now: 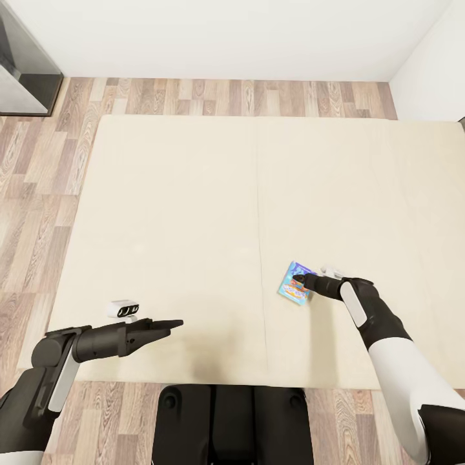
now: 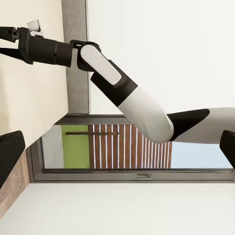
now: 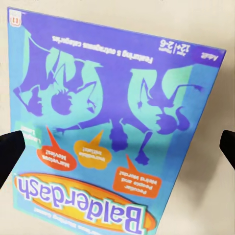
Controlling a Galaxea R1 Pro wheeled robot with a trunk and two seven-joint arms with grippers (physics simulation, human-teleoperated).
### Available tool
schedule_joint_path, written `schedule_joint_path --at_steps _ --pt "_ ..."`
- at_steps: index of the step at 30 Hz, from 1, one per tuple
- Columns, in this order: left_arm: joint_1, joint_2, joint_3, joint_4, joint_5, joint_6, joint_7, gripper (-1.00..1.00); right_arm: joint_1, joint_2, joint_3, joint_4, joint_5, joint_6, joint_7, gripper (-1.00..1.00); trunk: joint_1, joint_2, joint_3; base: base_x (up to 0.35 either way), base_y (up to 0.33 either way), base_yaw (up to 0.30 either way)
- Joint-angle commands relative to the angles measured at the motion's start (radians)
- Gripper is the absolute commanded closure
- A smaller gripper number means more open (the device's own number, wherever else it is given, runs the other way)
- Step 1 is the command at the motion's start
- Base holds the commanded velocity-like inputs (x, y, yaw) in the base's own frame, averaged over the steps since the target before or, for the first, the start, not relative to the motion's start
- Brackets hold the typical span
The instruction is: Put all the toys in the child's room - the three board games (two on the bed and one on the table), the two jigsaw puzzles on the table, and the tennis ball on the table - inside the toy box on the table in the child's room.
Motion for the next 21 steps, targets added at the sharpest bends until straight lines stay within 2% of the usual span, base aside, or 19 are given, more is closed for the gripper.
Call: schedule_joint_path --at_steps 1,7,14,21 --pt "0.0 0.0 0.0 0.0 0.0 0.011 -0.004 -1.0 0.0 0.0 -0.003 -0.001 0.003 0.005 0.005 -1.0 0.001 -0.002 -0.001 0.0 0.0 0.0" --pt "0.0 -0.001 0.0 -0.001 0.0 0.011 -0.004 -1.0 -0.001 0.003 -0.002 -0.002 0.003 0.005 0.004 -1.0 0.001 -0.002 -0.001 0.0 0.0 0.0" --pt "0.0 -0.001 -0.001 0.0 0.0 0.011 -0.004 -1.0 -0.033 0.023 0.003 -0.001 0.004 0.005 0.005 -1.0 0.001 -0.002 -0.001 0.0 0.0 0.0" --pt "0.0 -0.001 -0.001 0.0 0.0 0.011 -0.004 -1.0 -0.038 0.026 0.007 -0.001 0.005 0.004 0.006 -1.0 0.001 -0.002 -0.001 0.0 0.0 0.0"
